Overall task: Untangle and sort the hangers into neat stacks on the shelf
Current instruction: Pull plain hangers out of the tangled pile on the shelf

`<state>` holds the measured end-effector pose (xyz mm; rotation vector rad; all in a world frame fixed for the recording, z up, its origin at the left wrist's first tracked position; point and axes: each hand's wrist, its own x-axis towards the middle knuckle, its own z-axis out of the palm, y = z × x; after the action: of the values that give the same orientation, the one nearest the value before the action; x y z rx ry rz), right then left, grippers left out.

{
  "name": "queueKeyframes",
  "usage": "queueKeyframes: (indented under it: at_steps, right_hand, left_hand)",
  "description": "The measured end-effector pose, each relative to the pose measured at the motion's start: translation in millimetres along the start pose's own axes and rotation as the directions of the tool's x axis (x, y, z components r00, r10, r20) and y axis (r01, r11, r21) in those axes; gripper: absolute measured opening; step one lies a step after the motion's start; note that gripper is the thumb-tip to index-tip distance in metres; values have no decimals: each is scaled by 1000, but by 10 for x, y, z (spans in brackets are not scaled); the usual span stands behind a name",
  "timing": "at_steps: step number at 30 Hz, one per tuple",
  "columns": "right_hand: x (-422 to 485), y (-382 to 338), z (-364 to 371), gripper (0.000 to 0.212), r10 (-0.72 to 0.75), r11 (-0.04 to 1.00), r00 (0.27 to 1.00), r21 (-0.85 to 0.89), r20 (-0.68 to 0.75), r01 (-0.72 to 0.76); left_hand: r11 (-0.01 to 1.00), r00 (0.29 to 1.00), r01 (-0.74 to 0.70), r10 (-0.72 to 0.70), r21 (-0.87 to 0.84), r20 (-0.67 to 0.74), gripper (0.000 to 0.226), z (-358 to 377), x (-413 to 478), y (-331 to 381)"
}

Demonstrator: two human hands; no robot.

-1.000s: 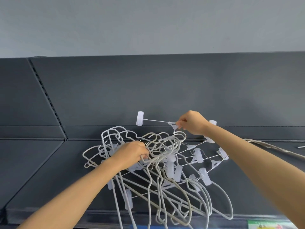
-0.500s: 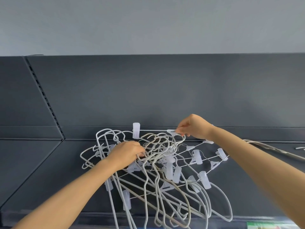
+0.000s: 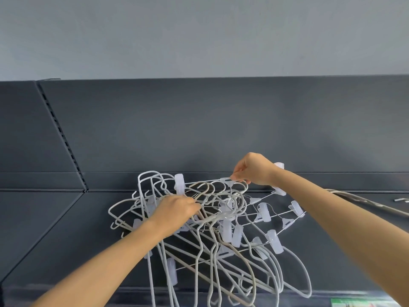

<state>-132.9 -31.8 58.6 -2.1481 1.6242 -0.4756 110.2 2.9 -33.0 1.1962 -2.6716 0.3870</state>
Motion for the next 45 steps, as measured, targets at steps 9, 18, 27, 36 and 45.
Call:
queueKeyframes:
  at_steps: [9,18,27,36,45]
  right_hand:
    - [90,-134,1,21,-18,997,1000,-72,-25,16]
    - [184,-238,-24,23,-60,988,996,-148,-64,50]
    - [143,-302,-83,21,-67,980,995,-183,73,79]
    - [7,-155,-135,30,-12,995,1000,-96,6,12]
    - [105,46,-14,29,66,998,980,17,-187,-64]
  left_hand:
    - [992,997,-66,70,103,-38,31,94,-24,88]
    - [983,992,-79,94,168,-80,41,-54,-17,87]
    - [992,990,-30,46,119,-131,55,39,-8,55]
    - [997,996,42,-37,64,-82,69,62,-40,11]
    - [994,993,110,-109,7,-54,46,39,-85,-121]
